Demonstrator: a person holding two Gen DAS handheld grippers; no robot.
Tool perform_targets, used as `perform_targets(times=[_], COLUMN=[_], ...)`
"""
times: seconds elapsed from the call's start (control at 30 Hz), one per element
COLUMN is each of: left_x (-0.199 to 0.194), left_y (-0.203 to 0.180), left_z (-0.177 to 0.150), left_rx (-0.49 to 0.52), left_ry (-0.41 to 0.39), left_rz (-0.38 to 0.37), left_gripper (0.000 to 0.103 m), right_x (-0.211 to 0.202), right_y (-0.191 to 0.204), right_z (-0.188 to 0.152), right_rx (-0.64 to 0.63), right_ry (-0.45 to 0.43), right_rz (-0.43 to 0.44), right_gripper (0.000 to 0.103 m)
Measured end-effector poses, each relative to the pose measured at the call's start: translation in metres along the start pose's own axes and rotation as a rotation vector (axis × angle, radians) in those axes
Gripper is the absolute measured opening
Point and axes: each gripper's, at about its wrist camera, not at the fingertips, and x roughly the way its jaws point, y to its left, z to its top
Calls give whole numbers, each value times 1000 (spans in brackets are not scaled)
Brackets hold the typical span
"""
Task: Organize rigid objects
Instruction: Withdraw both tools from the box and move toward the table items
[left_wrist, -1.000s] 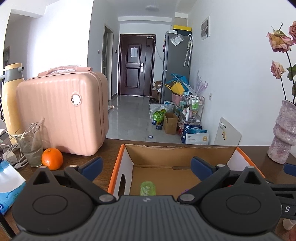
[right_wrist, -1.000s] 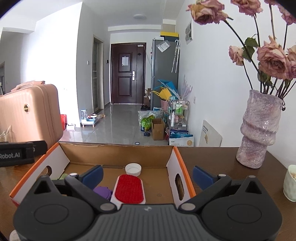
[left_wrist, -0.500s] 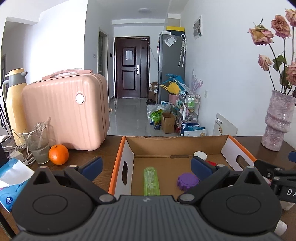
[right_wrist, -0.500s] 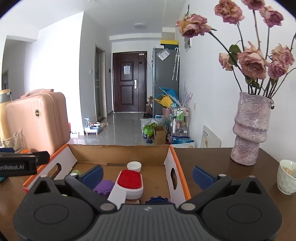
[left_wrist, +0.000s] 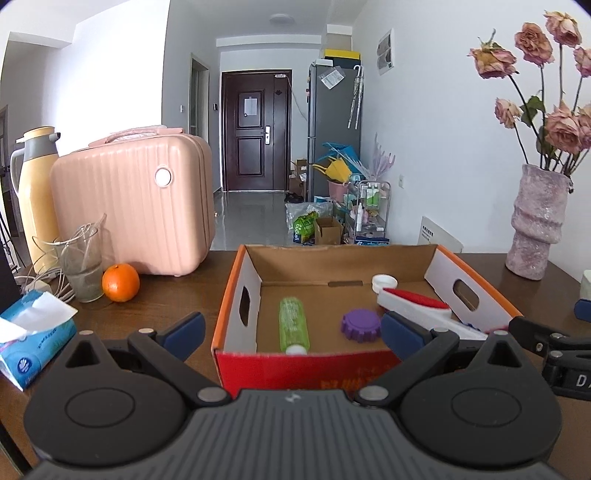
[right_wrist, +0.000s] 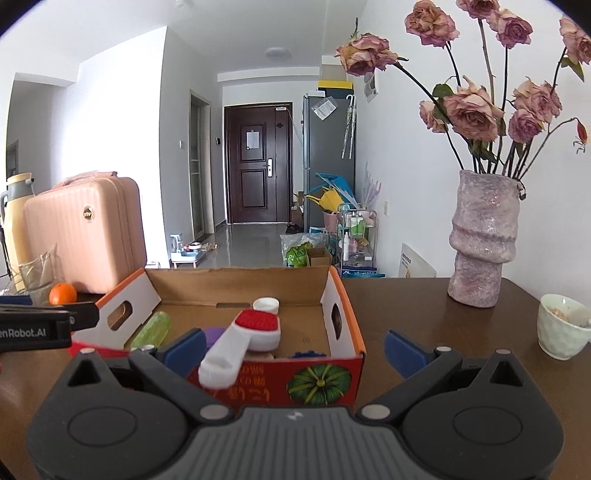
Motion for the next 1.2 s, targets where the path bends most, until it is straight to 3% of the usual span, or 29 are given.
perform_targets(times=[0.87,1.2], left_x=[-63,-65], left_y=[-7,-3], left_z=[-56,-63], left_rx=[-5,-13], left_ry=[92,120], left_rz=[-9,-17], left_gripper=[103,103], right_x=[-80,-79], right_y=[-24,-24], right_z=[-66,-73], right_rx=[38,33], right_ry=[32,53], right_rz=[-30,-44], right_gripper=[103,103])
